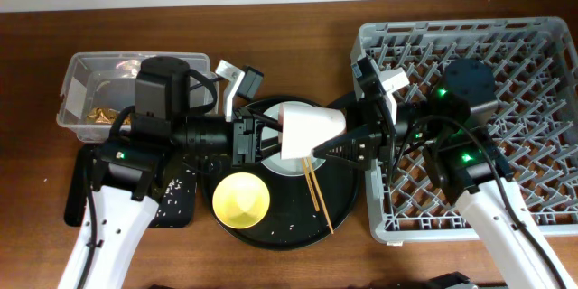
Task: Sort waste into correct bins and load items into the dishwasher rack
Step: 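Hand the pink cup from the left gripper to the right gripper, then place the pink cup upside down in the dish rack with right gripper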
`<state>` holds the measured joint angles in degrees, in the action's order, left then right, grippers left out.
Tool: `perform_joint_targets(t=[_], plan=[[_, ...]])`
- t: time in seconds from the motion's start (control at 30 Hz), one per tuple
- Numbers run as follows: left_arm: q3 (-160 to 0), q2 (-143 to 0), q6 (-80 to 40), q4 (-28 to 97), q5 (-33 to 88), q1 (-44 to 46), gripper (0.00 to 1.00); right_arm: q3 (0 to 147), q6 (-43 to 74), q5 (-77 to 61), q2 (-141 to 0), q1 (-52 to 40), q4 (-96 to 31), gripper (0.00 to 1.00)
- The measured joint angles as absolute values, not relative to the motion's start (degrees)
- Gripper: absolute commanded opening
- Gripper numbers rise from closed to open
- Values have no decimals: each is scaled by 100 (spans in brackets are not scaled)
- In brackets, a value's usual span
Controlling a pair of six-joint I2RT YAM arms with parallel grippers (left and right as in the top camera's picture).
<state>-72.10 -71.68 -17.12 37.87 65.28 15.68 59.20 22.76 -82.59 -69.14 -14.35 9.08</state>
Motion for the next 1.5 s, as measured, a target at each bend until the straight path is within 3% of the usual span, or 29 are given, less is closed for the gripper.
perform_joint_targets(t=[0.23,0.37,0.47,0.63,0.8,0.87,0.93,1.07,1.1,1.23,1.4,1.5], plan=[[-7269,-7148,-1715,4119,6403,1568,29,5902,2281,-8259,-6921,-1435,950,50],[-7277,-7124,-1717,4239,6187,1568,45,5902,2276,-8254,-6938,-1428,956,50],[-7277,-7116,-1721,4187,5778,1538,50,5902,2381,-8176,-6945,-1337,982,50],[-7181,-7258,-1693,4289,3638,845,56,5961,2856,-8221,-6823,-572,1420,50],[-7161,-7269,-1691,4370,3107,628,57,5964,3363,-7977,-6825,276,1415,50],[-7161,-7269,-1691,4440,3072,628,63,5968,3793,-7408,-6825,670,1402,50],[-7161,-7269,-1675,4462,3050,628,69,5979,3931,-6812,-6823,862,1061,50],[-7157,-7269,-1662,4493,3011,628,94,6031,3540,-5216,-7035,945,-14,50],[-7157,-7269,-1658,4506,3009,628,96,6045,3323,-4925,-7159,945,-252,50],[-7157,-7269,-1667,4584,2993,628,99,6241,2366,-3699,-7769,945,-1758,49],[-7155,-7269,-1669,4606,2993,628,99,8001,1411,-1704,-8077,672,-4246,50],[-7155,-7269,-1669,4606,2993,628,99,8604,1135,-648,-8265,89,-4740,50]])
